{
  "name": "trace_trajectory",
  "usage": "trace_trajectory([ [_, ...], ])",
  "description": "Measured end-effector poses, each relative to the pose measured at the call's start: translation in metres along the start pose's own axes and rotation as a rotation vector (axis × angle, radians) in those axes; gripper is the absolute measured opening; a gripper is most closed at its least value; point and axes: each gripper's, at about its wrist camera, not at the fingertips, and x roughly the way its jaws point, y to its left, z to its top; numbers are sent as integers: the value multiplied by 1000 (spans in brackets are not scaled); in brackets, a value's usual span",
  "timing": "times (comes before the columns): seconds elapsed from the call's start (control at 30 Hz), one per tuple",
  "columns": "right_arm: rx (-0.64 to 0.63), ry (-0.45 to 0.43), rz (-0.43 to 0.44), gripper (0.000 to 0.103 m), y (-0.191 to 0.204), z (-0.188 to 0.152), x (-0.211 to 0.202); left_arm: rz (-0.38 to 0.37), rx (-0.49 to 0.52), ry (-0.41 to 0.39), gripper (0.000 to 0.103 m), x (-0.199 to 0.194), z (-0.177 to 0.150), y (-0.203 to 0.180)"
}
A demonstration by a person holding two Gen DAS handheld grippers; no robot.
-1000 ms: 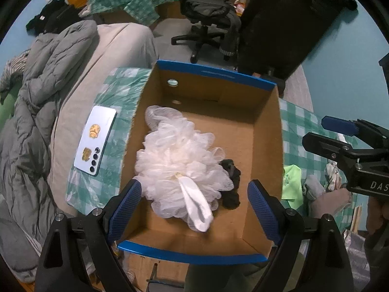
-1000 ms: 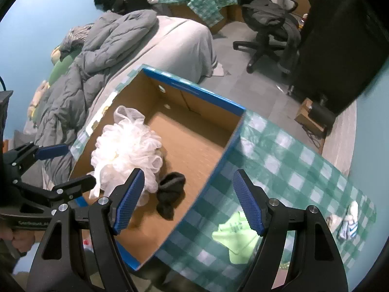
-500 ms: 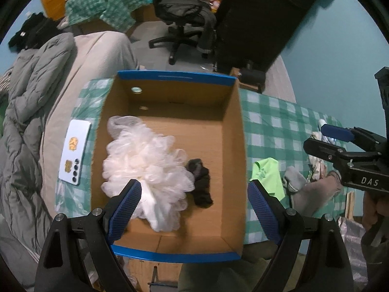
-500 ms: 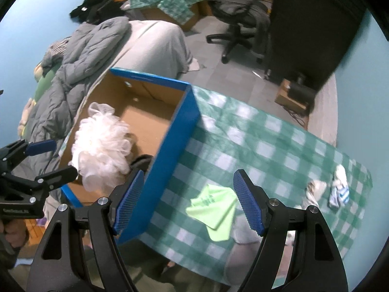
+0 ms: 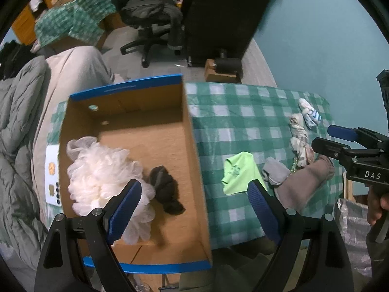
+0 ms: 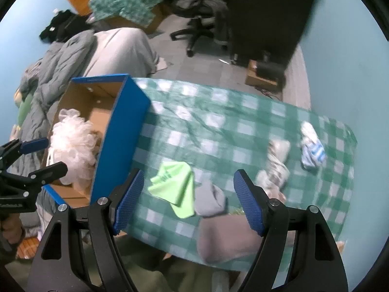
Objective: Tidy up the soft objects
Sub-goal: 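Move both tools back over the table toward the remaining cloths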
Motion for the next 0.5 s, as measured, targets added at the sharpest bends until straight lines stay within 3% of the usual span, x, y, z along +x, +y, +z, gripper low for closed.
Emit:
trace_trajectory([
  [0.5, 221, 37, -70, 78, -77, -58, -9, -36, 139, 52, 90, 25, 4, -61],
])
